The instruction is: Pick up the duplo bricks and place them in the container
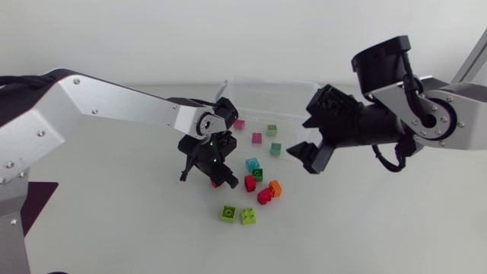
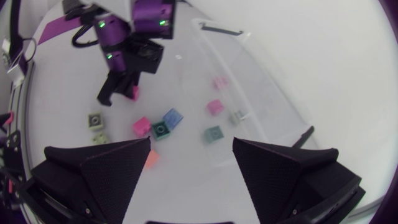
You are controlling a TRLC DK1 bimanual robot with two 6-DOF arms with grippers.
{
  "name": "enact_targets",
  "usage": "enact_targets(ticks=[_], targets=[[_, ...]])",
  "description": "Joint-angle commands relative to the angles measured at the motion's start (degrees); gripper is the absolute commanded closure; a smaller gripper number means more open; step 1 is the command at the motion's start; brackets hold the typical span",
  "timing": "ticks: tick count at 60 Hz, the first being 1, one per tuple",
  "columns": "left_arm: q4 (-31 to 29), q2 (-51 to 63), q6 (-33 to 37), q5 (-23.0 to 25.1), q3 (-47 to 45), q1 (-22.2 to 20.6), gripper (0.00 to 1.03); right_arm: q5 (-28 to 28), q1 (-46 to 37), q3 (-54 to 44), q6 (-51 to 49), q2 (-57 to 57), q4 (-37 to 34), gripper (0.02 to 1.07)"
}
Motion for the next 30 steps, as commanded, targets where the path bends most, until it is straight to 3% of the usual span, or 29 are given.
enact_targets(ticks=[1, 16, 30], targets=[[-1.84, 1.72, -1.74, -0.54, 0.19, -0.23, 0.79, -2.60, 0.81, -1.73, -7.45, -0.56, -3.19, 0.12], [-2.63, -5.14, 0.81, -0.36, -2.88, 0.74, 0.80, -2.95, 6.43, -1.29, -18.61, 5.77, -12.68, 0.11], [-3.24, -19.20, 3.62, 0.08, -5.96, 2.06, 0.80, 3.29, 10.56, -0.24, -22.30, 14.03, -12.68, 0.11]])
